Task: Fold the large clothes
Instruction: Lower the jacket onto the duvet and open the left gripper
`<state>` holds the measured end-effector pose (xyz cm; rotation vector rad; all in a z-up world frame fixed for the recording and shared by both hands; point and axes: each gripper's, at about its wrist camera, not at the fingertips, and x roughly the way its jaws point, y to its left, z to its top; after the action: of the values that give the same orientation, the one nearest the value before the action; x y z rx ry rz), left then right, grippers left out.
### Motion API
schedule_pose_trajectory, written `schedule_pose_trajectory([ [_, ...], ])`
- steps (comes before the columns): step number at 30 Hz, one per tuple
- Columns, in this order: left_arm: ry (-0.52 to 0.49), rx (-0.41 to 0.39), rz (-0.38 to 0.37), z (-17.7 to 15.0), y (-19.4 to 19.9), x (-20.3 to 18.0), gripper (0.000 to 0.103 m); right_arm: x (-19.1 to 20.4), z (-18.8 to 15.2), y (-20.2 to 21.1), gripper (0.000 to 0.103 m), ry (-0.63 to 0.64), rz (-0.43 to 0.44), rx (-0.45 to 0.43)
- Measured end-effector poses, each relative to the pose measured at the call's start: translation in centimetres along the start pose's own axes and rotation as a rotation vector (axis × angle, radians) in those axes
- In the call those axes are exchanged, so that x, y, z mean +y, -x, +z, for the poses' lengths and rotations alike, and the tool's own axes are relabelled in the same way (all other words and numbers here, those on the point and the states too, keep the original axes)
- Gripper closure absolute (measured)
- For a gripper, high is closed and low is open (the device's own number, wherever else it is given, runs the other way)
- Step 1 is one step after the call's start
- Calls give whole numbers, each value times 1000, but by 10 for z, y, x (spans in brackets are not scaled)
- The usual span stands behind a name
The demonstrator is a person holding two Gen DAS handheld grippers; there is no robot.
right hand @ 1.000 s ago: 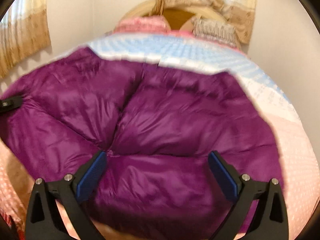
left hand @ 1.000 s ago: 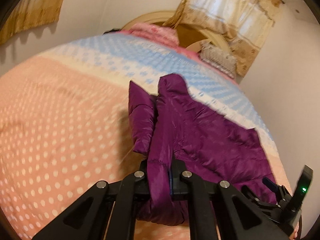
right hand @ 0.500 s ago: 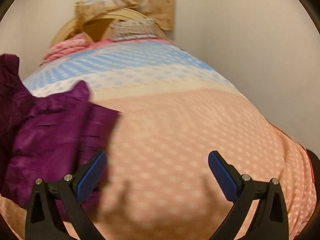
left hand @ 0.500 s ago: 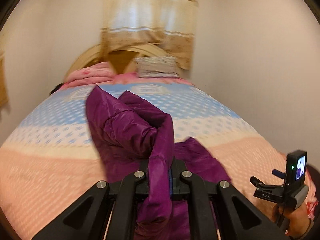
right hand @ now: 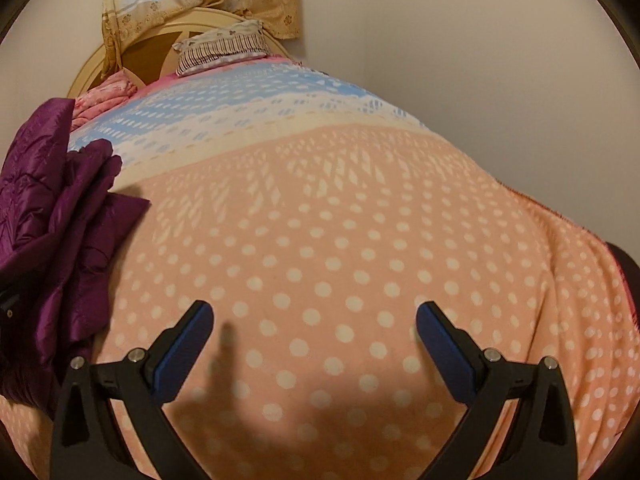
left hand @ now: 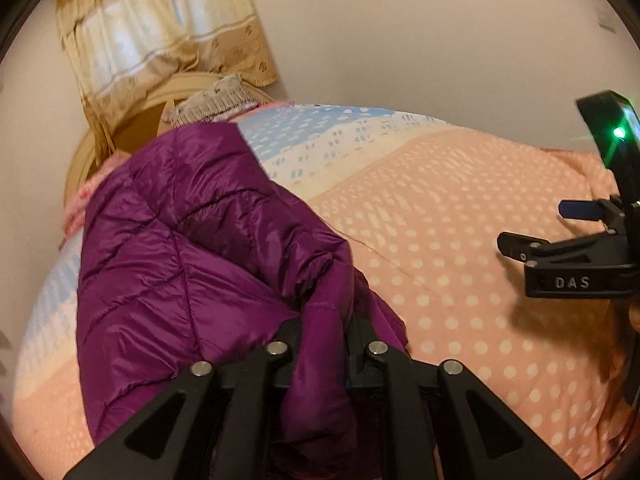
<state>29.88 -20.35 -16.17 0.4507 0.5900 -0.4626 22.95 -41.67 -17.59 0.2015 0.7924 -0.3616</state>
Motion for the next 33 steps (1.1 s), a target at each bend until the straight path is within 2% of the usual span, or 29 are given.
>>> schedule_pose_trajectory([
  [2,-7,3,-3,5,7,1,79,3,0,-4,0,-1,2,1],
  [3,-13,-3,-2,8,13,0,70,3,-1,-4,0,-2,3,1],
  [4,-22,-18,8,13,19,-5,57,4,-1,-5,0,-2,3,2],
  [5,-31,-35,12,14,30,-14,49,4,-2,-6,0,-4,1,4],
  [6,-39,-61,5,17,42,-17,32,3,-2,-8,0,-5,-1,5],
  [7,-39,-78,0,19,47,-17,25,3,-2,-8,0,-7,-2,8],
  [10,-21,-130,-33,26,81,-12,25,-2,1,-5,0,-22,-10,3],
  [12,25,-134,-33,30,90,3,24,-2,7,-2,0,-28,-1,7],
  [13,61,-135,-15,30,94,21,24,0,12,2,4,-30,8,6],
  [15,117,-117,49,31,90,52,24,10,26,7,13,-16,35,9],
  [17,206,-75,162,24,78,105,24,27,42,14,18,14,60,-5],
  [19,306,-29,277,15,64,156,24,52,61,25,29,55,87,-35],
  [21,429,17,364,5,49,205,24,80,81,35,30,84,119,-58],
  [22,508,32,382,0,43,228,24,100,93,42,30,98,139,-78],
  [25,683,44,385,-13,27,273,24,147,119,55,30,120,171,-112],
  [26,706,46,385,-14,22,280,24,164,128,58,30,111,192,-110],
  [29,730,88,380,-15,-3,290,24,204,146,55,30,103,227,-93],
  [33,739,103,370,-16,-16,291,24,249,152,31,32,105,176,-99],
])
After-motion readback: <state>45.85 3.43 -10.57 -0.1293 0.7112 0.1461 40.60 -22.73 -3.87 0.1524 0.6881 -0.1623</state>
